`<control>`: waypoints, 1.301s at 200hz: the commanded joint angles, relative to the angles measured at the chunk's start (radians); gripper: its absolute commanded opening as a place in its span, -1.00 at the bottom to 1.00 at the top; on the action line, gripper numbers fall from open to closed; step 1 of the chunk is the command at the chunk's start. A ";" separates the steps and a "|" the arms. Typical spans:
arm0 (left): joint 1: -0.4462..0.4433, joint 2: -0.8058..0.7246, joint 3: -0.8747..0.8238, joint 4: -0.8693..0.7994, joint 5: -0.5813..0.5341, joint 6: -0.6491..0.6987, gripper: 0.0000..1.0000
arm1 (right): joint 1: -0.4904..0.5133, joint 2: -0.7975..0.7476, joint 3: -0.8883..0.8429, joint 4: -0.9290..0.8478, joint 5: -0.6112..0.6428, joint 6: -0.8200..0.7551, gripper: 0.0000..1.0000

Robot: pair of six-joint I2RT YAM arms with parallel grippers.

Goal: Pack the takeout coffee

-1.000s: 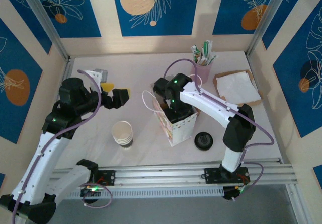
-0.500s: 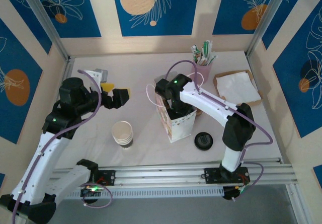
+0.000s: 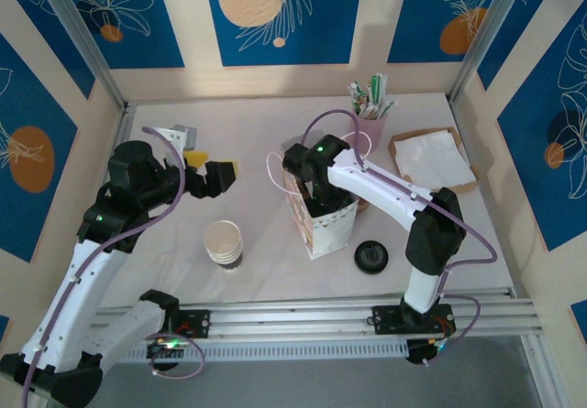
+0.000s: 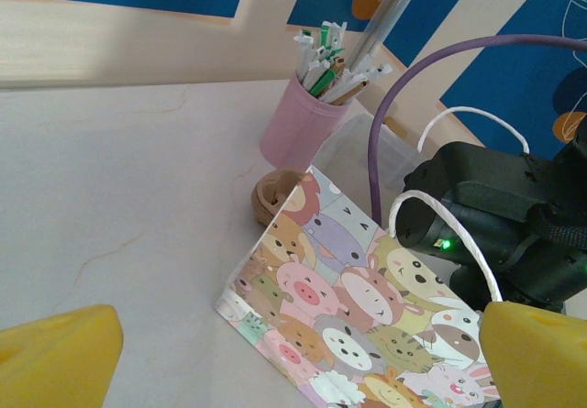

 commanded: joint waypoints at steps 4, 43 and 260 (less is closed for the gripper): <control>-0.010 0.001 -0.003 0.032 0.005 0.015 1.00 | -0.017 0.043 -0.032 0.030 0.025 0.003 0.23; -0.010 0.003 -0.003 0.032 0.005 0.015 1.00 | -0.021 0.049 -0.026 0.028 0.020 0.000 0.23; -0.010 0.008 0.003 0.034 0.006 0.017 1.00 | -0.028 0.074 0.012 0.035 0.020 -0.018 0.23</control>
